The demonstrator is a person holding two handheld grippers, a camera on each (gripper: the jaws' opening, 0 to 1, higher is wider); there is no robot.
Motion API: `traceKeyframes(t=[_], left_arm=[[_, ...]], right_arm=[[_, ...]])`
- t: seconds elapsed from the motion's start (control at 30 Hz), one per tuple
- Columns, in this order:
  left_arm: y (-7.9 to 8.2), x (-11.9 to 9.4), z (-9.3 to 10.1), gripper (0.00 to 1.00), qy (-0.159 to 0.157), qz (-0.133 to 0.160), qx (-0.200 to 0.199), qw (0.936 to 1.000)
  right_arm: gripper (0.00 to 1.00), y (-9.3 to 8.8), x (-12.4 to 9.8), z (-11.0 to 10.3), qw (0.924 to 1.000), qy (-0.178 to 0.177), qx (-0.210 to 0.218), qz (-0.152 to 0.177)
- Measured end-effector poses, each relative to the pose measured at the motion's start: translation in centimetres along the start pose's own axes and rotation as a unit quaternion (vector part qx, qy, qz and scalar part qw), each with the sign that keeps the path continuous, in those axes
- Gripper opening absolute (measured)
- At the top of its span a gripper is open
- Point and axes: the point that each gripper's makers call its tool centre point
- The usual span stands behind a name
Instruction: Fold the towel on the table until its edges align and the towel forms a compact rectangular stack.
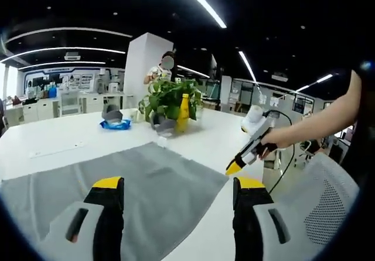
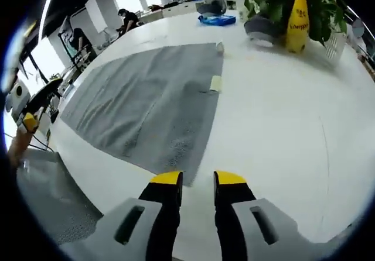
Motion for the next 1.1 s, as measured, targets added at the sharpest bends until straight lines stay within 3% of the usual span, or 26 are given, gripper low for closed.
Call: traceKeyframes(t=[0.1, 0.2, 0.3, 0.4, 0.5, 0.6, 0.7, 0.87, 1.1], left_arm=[[-0.1, 0.1, 0.1, 0.78, -0.002, -0.003, 0.001, 1.0], [-0.3, 0.1, 0.2, 0.78, -0.004, -0.005, 0.003, 1.0], [-0.6, 0.2, 0.4, 0.78, -0.005, -0.011, 0.006, 0.9999], [-0.8, 0.3, 0.6, 0.77, -0.006, -0.017, 0.016, 0.9997], [-1.0, 0.4, 0.7, 0.76, -0.007, -0.022, 0.024, 0.9994], [-1.3, 0.7, 0.9, 0.76, -0.005, -0.028, 0.034, 0.999], [-1.7, 1.0, 1.5, 0.7, -0.01, -0.041, 0.067, 0.9968], [-1.5, 1.3, 2.9, 0.6, -0.025, -0.042, 0.086, 0.9951], [-0.9, 1.4, 4.4, 0.39, -0.041, -0.035, 0.108, 0.9926]], right_arm=[[0.15, -0.4, 0.2, -0.6, 1.0, 0.006, 0.005, -0.006], [0.1, 0.4, -0.4, -0.7, 0.9999, 0.006, 0.009, 0.004], [0.01, 0.3, 0.4, -1.7, 0.9988, 0.031, 0.035, 0.015], [0.0, 0.7, -0.2, -1.5, 0.9994, 0.023, 0.012, 0.022], [0.0, 2.5, -1.3, -2.7, 0.996, 0.049, 0.041, 0.062], [0.0, 4.3, -2.8, -3.6, 0.9922, 0.06, 0.043, 0.101], [0.0, 5.9, -4.3, -4.8, 0.9871, 0.078, 0.048, 0.131], [0.0, 8.2, -6.0, -7.2, 0.9786, 0.108, 0.046, 0.169], [0.0, 10.2, -6.6, -11.3, 0.9717, 0.15, 0.023, 0.181]])
Point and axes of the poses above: the point that each gripper's makers call its tool centre point, and the gripper's own axes: x roughly forward along the fingers, z roughly to its right, y roughly out of its top, and after that the axes turned 7 degrees about -x, right-handed
